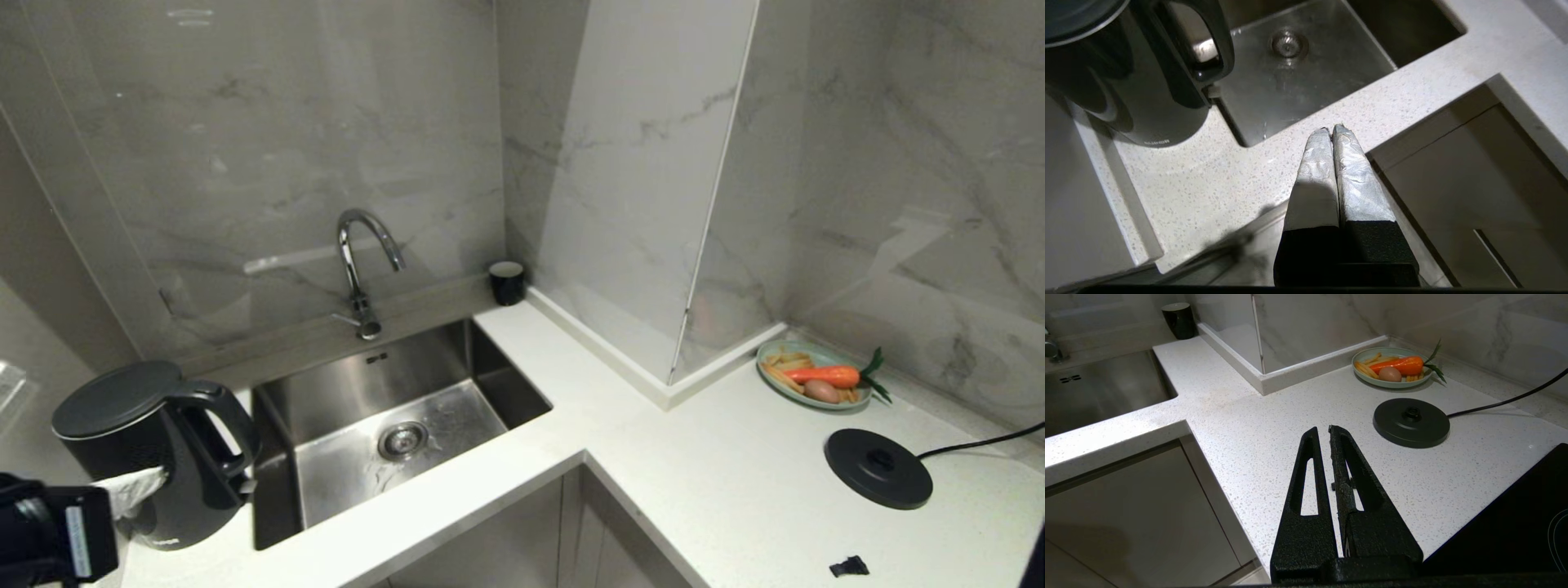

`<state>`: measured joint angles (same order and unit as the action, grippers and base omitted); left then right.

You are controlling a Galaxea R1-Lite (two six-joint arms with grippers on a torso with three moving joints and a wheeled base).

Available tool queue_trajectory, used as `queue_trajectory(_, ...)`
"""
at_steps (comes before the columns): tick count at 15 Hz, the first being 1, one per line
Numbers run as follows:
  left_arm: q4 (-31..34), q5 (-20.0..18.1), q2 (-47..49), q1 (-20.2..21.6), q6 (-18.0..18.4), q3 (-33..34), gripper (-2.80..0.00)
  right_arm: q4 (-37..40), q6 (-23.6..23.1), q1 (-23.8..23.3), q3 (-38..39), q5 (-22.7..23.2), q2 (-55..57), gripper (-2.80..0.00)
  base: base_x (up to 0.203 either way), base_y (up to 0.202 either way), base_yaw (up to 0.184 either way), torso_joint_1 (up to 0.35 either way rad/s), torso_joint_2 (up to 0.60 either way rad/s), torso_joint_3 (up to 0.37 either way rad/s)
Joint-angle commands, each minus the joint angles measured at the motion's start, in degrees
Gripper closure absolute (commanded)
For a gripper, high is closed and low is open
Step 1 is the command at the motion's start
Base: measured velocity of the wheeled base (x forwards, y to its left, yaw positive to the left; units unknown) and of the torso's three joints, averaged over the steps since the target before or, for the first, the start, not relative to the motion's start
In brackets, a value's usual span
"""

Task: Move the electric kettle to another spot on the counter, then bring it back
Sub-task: Grab the kettle

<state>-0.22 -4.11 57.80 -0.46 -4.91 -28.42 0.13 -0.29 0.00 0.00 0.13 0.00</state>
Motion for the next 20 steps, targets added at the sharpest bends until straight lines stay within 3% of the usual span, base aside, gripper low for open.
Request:
queue_trajectory(1, -5.5, 1.3, 15.3, -0.1, -1.1, 1.0, 0.0, 0.0, 0.0, 0.0, 0.0, 0.0, 0.0, 0.0, 0.0, 0.0, 0.0, 0.0, 0.0, 0.0)
queue_trajectory(3, -17.0, 3.9, 23.8, -0.2, -2.3, 5.3, 0.0, 0.0, 0.0, 0.0, 0.0, 0.0, 0.0, 0.0, 0.0, 0.0, 0.0, 0.0, 0.0, 0.0)
queue_trajectory(10, -71.5, 11.9, 53.0, -0.2, -3.6, 19.3, 0.0, 0.0, 0.0, 0.0, 0.0, 0.0, 0.0, 0.0, 0.0, 0.0, 0.0, 0.0, 0.0, 0.0)
queue_trajectory(11, -76.4, 12.6, 55.1, 0.0, -3.4, 20.4, 0.0, 0.0, 0.0, 0.0, 0.0, 0.0, 0.0, 0.0, 0.0, 0.0, 0.0, 0.0, 0.0, 0.0)
queue_trajectory(14, -78.4, 13.3, 54.8, 0.6, -2.5, 21.0, 0.0, 0.0, 0.0, 0.0, 0.0, 0.0, 0.0, 0.0, 0.0, 0.0, 0.0, 0.0, 0.0, 0.0)
queue_trajectory(15, -78.4, 13.3, 54.5, 0.7, -2.5, 20.9, -2.8, 0.0, 0.0, 0.0, 0.0, 0.0, 0.0, 0.0, 0.0, 0.0, 0.0, 0.0, 0.0, 0.0)
queue_trajectory(20, -78.3, 13.3, 54.2, 3.9, -1.6, 19.5, -2.8, 0.0, 0.0, 0.0, 0.0, 0.0, 0.0, 0.0, 0.0, 0.0, 0.0, 0.0, 0.0, 0.0)
